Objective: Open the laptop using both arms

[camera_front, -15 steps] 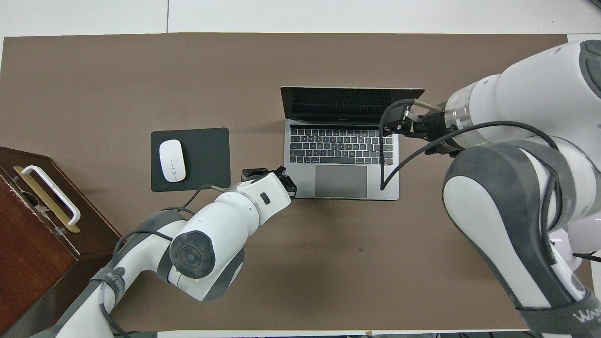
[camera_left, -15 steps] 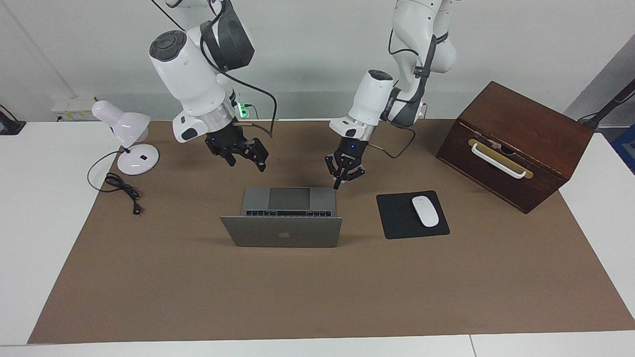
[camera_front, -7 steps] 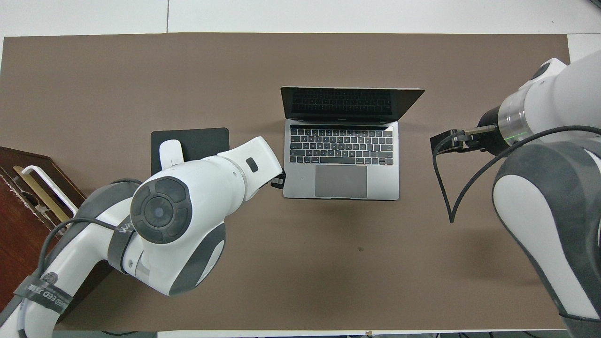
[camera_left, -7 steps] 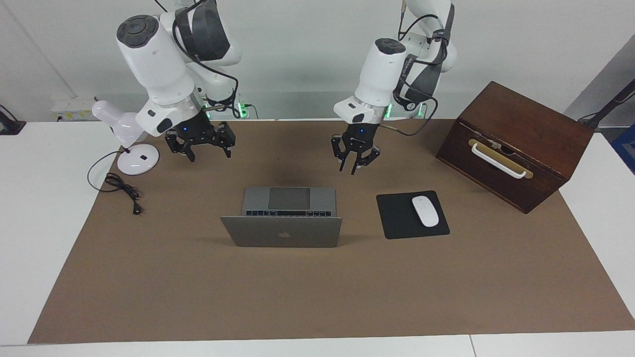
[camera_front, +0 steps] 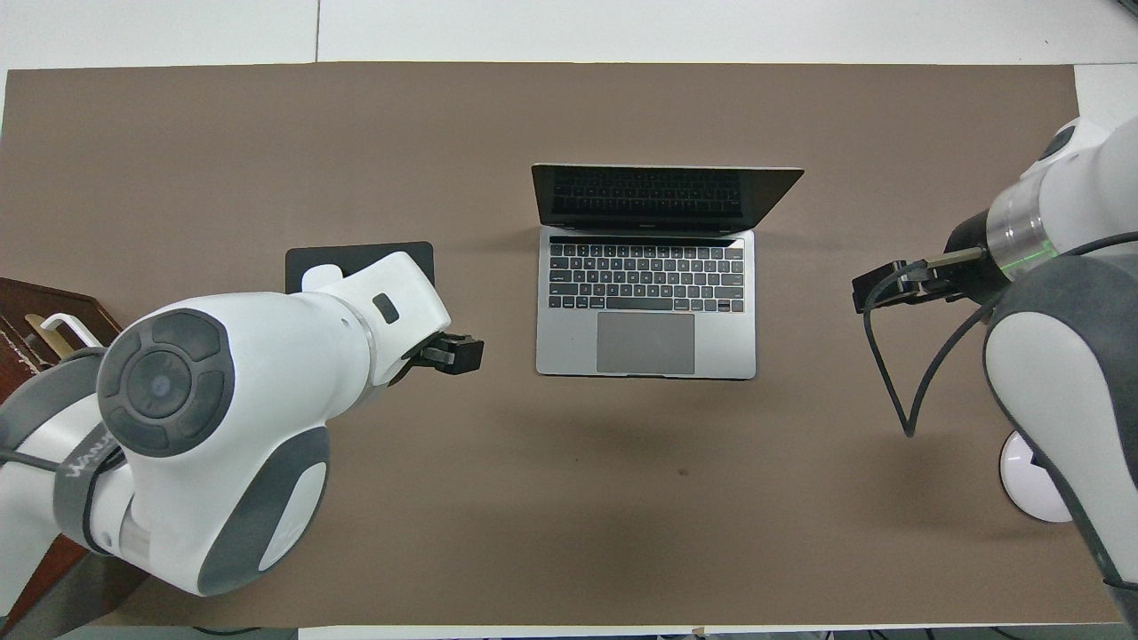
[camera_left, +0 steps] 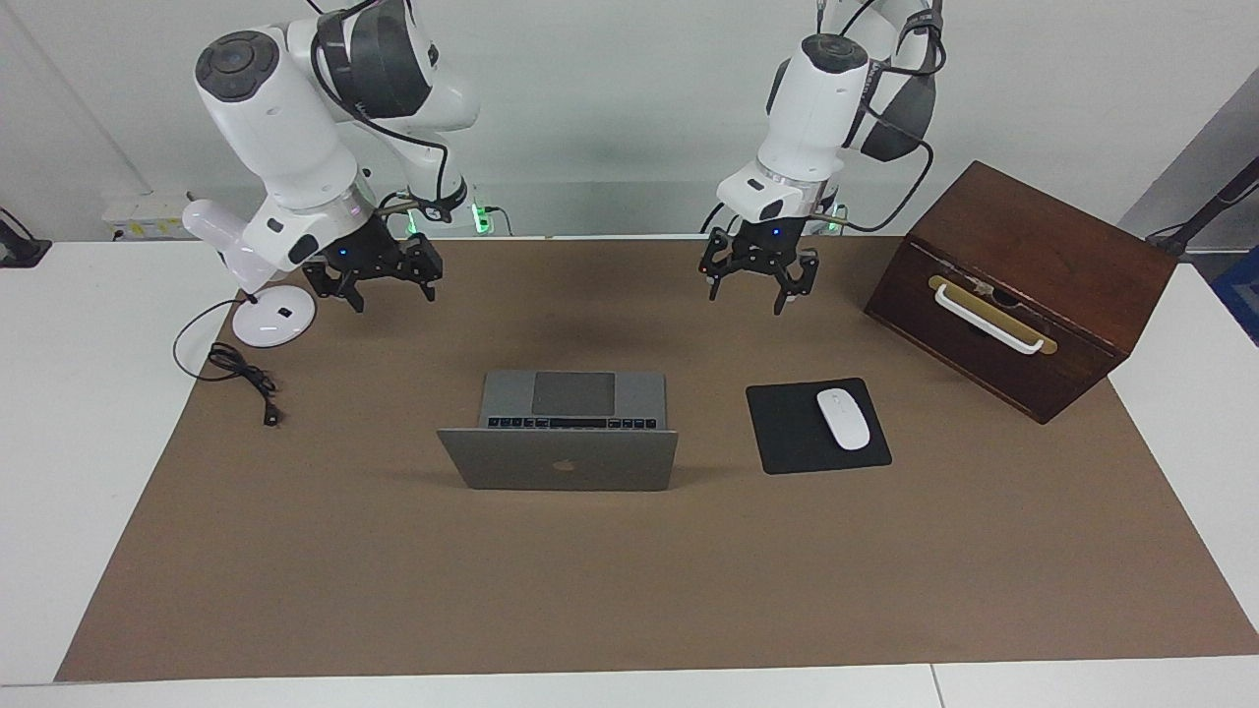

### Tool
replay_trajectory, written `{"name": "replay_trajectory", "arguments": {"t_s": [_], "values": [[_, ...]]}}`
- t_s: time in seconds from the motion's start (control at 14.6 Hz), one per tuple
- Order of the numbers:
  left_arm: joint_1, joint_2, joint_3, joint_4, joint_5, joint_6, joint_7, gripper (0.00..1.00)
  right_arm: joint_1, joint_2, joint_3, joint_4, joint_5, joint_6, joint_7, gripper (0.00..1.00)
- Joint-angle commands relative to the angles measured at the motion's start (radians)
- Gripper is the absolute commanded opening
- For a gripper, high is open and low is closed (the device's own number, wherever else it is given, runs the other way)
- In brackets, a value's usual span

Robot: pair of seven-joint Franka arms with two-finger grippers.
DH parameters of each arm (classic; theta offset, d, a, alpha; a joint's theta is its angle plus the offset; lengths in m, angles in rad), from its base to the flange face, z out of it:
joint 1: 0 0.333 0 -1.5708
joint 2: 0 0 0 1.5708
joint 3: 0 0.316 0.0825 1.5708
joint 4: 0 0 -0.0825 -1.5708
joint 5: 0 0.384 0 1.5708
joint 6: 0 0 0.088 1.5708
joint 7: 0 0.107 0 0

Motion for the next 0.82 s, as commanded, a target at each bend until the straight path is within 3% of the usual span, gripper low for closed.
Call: {"name": "replay_trajectory", "arguments": {"t_s": [0.0,0.21,0.48,0.75], "values": [[0.069,-0.067,-0.005,0.011,-0.002,-0.120,0.017,1.00,-0.001,-0.016,0.004,0.013,-0.018,-0.031,-0.018,1.00],[0.133,-0.112,-0.005,0.030,-0.002,-0.168,0.009,1.00,-0.009,-0.004,-0.044,0.085,-0.017,-0.022,-0.020,1.00],[0.241,-0.110,-0.004,0.079,0.003,-0.275,0.012,1.00,-0.009,0.001,-0.108,0.131,-0.017,-0.105,-0.025,1.00],[0.359,-0.107,-0.005,0.128,0.003,-0.343,0.015,1.00,-0.008,0.011,-0.112,0.155,-0.017,-0.112,-0.018,1.00]]}}
